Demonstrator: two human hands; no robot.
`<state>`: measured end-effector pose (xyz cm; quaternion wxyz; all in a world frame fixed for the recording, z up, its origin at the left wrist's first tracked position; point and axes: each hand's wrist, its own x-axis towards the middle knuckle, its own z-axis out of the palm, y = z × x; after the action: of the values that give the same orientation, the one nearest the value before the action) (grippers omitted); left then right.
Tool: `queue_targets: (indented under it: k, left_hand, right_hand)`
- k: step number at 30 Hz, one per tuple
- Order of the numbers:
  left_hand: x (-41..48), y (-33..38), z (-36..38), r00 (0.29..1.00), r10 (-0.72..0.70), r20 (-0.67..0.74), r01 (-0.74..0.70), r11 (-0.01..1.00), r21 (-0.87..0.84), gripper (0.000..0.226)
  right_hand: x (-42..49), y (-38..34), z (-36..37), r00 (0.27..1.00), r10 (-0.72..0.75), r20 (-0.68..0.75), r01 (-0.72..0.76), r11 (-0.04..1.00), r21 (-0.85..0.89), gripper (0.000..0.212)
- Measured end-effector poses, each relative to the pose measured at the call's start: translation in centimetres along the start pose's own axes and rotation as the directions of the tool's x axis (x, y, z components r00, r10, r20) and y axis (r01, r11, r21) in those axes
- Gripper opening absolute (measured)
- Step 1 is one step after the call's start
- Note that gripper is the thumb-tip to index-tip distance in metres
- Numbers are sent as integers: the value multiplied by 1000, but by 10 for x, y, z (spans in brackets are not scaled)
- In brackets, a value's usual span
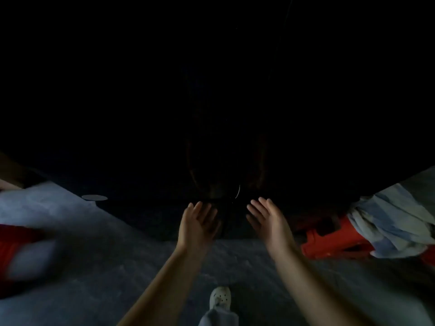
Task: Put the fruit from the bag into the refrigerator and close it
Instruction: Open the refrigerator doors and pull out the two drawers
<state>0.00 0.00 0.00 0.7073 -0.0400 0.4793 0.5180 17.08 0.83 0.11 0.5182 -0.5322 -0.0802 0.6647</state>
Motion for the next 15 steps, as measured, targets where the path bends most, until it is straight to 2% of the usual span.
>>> queue_targets:
  k: [2,6,9,15]
  left_hand:
    - [11,5,1,996,-83,43,90,974,-207,55]
    - [26,4,2,990,-111,90,137,909,-393,63]
    - [32,2,2,987,-145,68,160,895,-417,65]
    - [37,0,3,994,-110,25,110,887,-448,65]
  right_hand:
    - [8,1,6,998,53,-19,-49,986,158,52]
    - [22,7,16,993,87,-75,-61,950,305,64]
    - [29,11,17,985,134,-108,-88,931,353,68]
    - [32,9,17,980,146,-136,-67,881,468,70]
